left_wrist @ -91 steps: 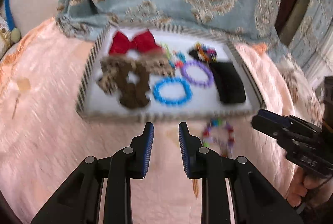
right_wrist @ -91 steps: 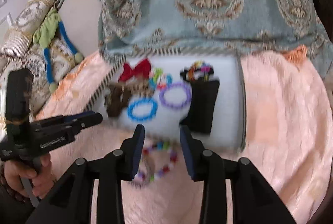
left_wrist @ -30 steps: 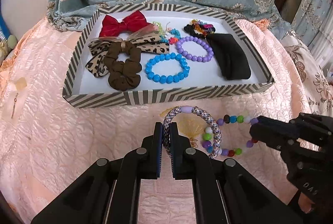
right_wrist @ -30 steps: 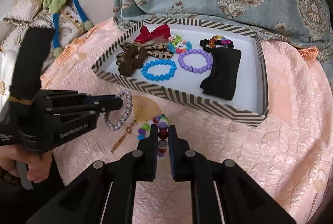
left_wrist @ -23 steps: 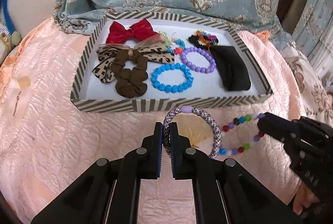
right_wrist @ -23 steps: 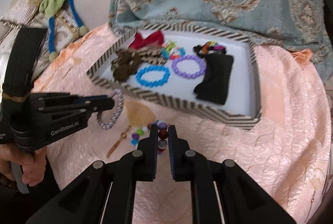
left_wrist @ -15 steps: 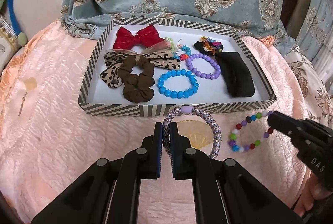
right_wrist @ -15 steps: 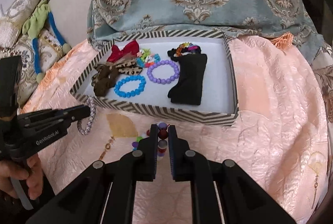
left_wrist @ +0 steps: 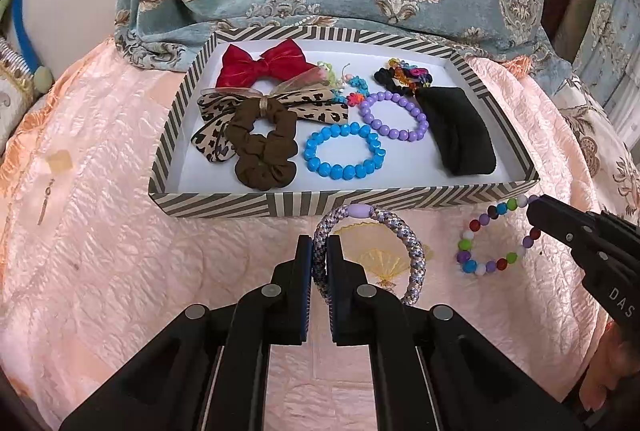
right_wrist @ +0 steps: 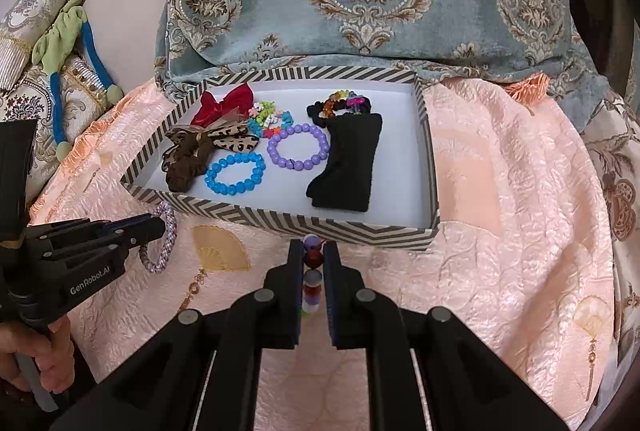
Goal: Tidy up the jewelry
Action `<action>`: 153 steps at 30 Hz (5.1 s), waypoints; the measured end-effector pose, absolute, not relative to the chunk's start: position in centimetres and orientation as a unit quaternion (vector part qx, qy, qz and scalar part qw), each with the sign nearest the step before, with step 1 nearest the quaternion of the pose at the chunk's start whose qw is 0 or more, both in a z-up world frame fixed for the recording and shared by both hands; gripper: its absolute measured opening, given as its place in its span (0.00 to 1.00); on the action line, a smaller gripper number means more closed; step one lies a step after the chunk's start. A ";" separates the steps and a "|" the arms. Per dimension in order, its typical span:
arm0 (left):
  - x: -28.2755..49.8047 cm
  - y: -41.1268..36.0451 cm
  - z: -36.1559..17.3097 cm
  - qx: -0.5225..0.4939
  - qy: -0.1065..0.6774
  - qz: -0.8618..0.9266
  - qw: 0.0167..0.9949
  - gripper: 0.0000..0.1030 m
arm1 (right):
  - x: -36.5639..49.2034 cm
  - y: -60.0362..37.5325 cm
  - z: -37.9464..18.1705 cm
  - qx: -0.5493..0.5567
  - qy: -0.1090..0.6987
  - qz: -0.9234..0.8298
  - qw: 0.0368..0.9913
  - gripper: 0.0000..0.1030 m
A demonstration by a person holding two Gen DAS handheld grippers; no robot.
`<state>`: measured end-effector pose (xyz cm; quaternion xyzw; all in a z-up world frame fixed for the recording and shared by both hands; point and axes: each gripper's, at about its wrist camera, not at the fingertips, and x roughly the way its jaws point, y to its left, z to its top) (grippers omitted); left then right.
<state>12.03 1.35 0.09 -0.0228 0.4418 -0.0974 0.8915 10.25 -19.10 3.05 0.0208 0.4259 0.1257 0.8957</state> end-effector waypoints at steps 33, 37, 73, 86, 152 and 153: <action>12.0 1.2 0.2 -0.013 0.443 -0.091 0.892 0.00 | 10.0 -18.8 3.4 0.009 0.418 0.130 0.899 0.09; 11.9 1.3 0.2 -0.011 0.442 -0.088 0.892 0.00 | 10.0 -18.8 3.4 0.011 0.417 0.130 0.900 0.09; 11.8 1.1 0.3 0.003 0.437 -0.076 0.896 0.00 | 10.1 -19.0 3.3 0.013 0.412 0.128 0.902 0.09; 11.9 1.1 0.3 0.002 0.438 -0.076 0.896 0.00 | 10.1 -19.1 3.5 0.015 0.409 0.123 0.904 0.09; 11.8 1.0 0.3 0.003 0.439 -0.075 0.895 0.00 | 9.9 -18.6 3.7 0.002 0.401 0.122 0.908 0.09; 11.8 1.0 0.3 0.003 0.439 -0.075 0.895 0.00 | 9.9 -18.6 3.6 0.002 0.402 0.122 0.908 0.09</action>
